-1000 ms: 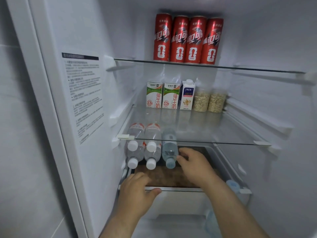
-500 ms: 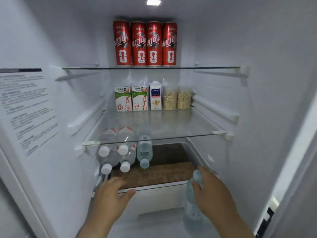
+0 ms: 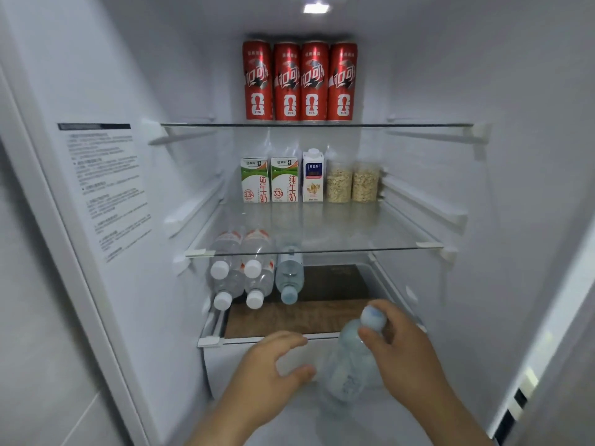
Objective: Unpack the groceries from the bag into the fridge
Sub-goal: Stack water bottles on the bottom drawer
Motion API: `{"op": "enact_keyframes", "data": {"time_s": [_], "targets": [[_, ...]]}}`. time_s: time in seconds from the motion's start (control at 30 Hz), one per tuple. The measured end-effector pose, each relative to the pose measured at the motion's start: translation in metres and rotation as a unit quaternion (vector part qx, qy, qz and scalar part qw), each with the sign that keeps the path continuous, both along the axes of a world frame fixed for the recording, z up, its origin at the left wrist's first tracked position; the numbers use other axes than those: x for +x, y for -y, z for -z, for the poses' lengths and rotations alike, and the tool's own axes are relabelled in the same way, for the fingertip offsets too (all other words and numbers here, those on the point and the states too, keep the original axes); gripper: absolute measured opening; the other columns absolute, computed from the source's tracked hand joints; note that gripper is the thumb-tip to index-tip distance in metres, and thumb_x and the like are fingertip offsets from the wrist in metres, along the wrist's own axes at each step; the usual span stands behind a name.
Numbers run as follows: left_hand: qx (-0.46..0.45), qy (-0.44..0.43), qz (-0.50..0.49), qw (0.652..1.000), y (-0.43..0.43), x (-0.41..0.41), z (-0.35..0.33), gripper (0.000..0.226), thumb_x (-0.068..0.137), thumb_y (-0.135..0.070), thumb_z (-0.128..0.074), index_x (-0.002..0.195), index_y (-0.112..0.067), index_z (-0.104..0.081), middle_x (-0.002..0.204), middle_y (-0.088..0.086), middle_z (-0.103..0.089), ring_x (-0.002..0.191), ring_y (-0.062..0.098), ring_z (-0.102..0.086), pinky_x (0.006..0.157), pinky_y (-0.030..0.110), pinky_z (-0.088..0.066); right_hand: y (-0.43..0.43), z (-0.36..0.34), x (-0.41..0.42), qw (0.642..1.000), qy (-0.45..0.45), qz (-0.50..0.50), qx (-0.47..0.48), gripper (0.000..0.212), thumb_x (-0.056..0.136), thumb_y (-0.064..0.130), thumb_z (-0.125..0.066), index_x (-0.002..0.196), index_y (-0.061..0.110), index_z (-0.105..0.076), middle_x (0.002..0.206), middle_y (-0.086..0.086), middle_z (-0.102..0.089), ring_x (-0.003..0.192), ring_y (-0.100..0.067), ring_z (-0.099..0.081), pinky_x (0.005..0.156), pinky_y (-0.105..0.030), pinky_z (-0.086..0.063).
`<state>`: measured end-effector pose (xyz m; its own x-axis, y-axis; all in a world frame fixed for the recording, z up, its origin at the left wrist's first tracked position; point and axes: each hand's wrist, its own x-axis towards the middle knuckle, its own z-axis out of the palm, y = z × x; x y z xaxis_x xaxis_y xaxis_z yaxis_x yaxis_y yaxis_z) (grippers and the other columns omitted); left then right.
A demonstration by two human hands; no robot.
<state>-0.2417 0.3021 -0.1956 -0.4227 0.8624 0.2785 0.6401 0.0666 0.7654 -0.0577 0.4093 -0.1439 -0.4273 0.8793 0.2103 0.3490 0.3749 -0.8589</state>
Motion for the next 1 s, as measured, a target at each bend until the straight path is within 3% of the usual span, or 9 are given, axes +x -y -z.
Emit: {"op": "enact_keyframes", "data": {"time_s": [0.07,0.17,0.3,0.4,0.6,0.7,0.8,0.87,1.0], "targets": [[-0.001,0.038,0.023,0.999,-0.002,0.009,-0.004,0.044,0.073,-0.033,-0.084,0.101,-0.053,-0.057,0.111,-0.04,-0.055,0.107,-0.022,-0.048,0.093,0.003,-0.039,0.002,-0.008,-0.001,0.999,-0.043,-0.001,0.003,0.032,0.09,0.02,-0.068,0.11,0.041,-0.054,0.102,0.023,-0.061,0.093,0.002,-0.059,0.075,-0.012,-0.042],[-0.006,0.048,0.051,0.998,-0.002,0.012,-0.008,0.056,0.059,-0.044,-0.085,0.107,-0.053,-0.057,0.112,-0.043,-0.052,0.109,-0.011,-0.054,0.095,0.012,-0.045,0.004,-0.018,-0.001,0.992,-0.128,-0.01,-0.022,0.027,0.09,0.016,-0.067,0.102,0.039,-0.059,0.095,0.018,-0.068,0.087,0.002,-0.065,0.074,-0.02,-0.052],[0.015,-0.043,0.042,0.998,-0.002,0.009,-0.016,0.069,0.052,-0.053,-0.082,0.114,-0.053,-0.054,0.116,-0.034,-0.053,0.111,-0.008,-0.052,0.093,0.019,-0.046,0.005,-0.026,-0.001,0.979,-0.199,-0.006,-0.048,0.028,0.09,0.011,-0.067,0.095,0.038,-0.065,0.091,0.011,-0.073,0.087,-0.009,-0.071,0.072,-0.036,-0.06],[0.028,-0.109,0.026,0.993,-0.006,0.009,-0.025,0.072,0.057,-0.055,-0.078,0.123,-0.049,-0.051,0.115,-0.034,-0.051,0.112,-0.01,-0.045,0.093,0.015,-0.041,0.007,-0.032,0.001,0.973,-0.226,0.001,-0.053,0.024,0.09,0.012,-0.067,0.101,0.033,-0.064,0.093,0.007,-0.074,0.087,-0.012,-0.071,0.07,-0.036,-0.061],[0.07,-0.153,0.03,0.985,-0.02,0.014,-0.041,0.069,0.066,-0.044,-0.082,0.13,-0.04,-0.054,0.108,-0.046,-0.042,0.109,-0.027,-0.034,0.088,-0.003,-0.026,0.013,-0.046,0.012,0.972,-0.235,0.009,-0.002,0.026,0.09,0.015,-0.067,0.103,0.036,-0.061,0.095,0.013,-0.072,0.087,-0.004,-0.069,0.078,-0.037,-0.058],[0.076,-0.165,0.04,0.983,-0.03,0.017,-0.048,0.07,0.071,-0.039,-0.083,0.134,-0.038,-0.052,0.109,-0.048,-0.036,0.108,-0.032,-0.03,0.088,-0.005,-0.024,0.014,-0.048,0.018,0.97,-0.242,0.016,0.018,0.031,0.089,0.011,-0.067,0.1,0.039,-0.061,0.095,0.018,-0.071,0.086,-0.003,-0.069,0.078,-0.035,-0.056],[0.076,-0.156,0.058,0.983,-0.043,0.02,-0.052,0.065,0.076,-0.036,-0.08,0.133,-0.038,-0.05,0.113,-0.042,-0.045,0.106,-0.023,-0.036,0.086,-0.004,-0.027,0.015,-0.044,0.02,0.971,-0.235,0.024,0.035,0.042,0.087,0.008,-0.068,0.096,0.049,-0.06,0.098,0.017,-0.07,0.089,-0.005,-0.069,0.078,-0.033,-0.055],[0.064,-0.149,0.06,0.985,-0.052,0.021,-0.05,0.061,0.079,-0.039,-0.078,0.133,-0.042,-0.047,0.12,-0.032,-0.052,0.109,-0.014,-0.043,0.087,0.001,-0.032,0.015,-0.039,0.02,0.974,-0.22,0.03,0.044,0.04,0.085,0.006,-0.07,0.095,0.043,-0.061,0.098,0.017,-0.069,0.088,-0.004,-0.068,0.077,-0.027,-0.054],[0.043,-0.149,0.063,0.986,-0.065,0.02,-0.038,0.059,0.082,-0.041,-0.074,0.133,-0.042,-0.046,0.12,-0.033,-0.049,0.115,-0.009,-0.048,0.093,0.01,-0.039,0.013,-0.031,0.02,0.982,-0.182,0.038,0.039,0.038,0.082,0.006,-0.074,0.099,0.036,-0.058,0.098,0.022,-0.068,0.09,0.002,-0.066,0.07,-0.014,-0.052]]}}
